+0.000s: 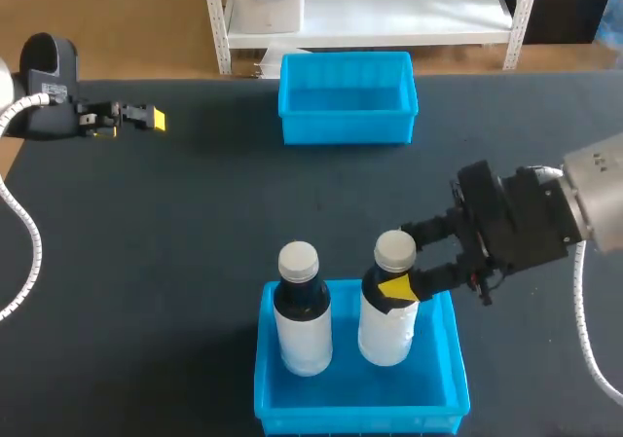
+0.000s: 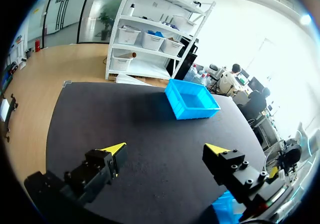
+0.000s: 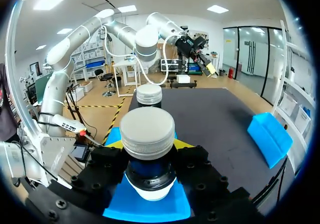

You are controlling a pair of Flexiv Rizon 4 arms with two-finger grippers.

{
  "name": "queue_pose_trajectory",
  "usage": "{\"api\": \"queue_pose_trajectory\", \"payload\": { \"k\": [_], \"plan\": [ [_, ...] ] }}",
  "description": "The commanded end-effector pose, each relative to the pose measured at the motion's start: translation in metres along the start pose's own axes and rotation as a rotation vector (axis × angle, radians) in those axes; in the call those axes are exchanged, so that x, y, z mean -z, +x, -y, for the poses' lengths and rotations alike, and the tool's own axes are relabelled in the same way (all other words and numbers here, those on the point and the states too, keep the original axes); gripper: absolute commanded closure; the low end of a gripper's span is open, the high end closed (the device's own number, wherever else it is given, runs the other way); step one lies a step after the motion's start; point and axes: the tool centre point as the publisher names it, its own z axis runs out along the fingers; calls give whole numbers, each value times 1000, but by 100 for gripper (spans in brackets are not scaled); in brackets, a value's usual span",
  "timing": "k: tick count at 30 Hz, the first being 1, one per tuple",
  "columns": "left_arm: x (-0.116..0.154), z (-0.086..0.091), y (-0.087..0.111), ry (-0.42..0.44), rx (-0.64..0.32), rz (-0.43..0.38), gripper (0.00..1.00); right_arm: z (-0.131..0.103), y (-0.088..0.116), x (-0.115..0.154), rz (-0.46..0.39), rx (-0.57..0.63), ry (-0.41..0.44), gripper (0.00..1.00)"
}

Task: Pick up the bottle, and place it in the far bin if it is heavy, or in the near bin if it is light.

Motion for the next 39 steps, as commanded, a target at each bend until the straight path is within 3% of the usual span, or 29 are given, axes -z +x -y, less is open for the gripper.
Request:
{"api": "queue_pose_trajectory", "payload": {
  "k": [1,7,10,13,17,18,29,39],
  "plan": [
    [0,0,0,0,0,0,0,4,4,-1,7,10,-7,100],
    [0,0,0,0,0,0,0,6,7,-1,11,15,-14,100],
    [0,0,0,0,0,0,0,6,10,-2,5,13,-23,90],
    [0,0,0,0,0,0,0,6,11,-2,-1,8,-29,64],
    [0,0,0,0,0,0,0,6,13,-2,-6,4,-31,7],
    [0,0,0,0,0,0,0,7,13,-1,-7,3,-31,0],
    [0,0,0,0,0,0,0,9,16,8,-59,-34,-5,0],
    [0,0,0,0,0,0,0,22,23,55,-90,-53,61,0]
  ]
}}
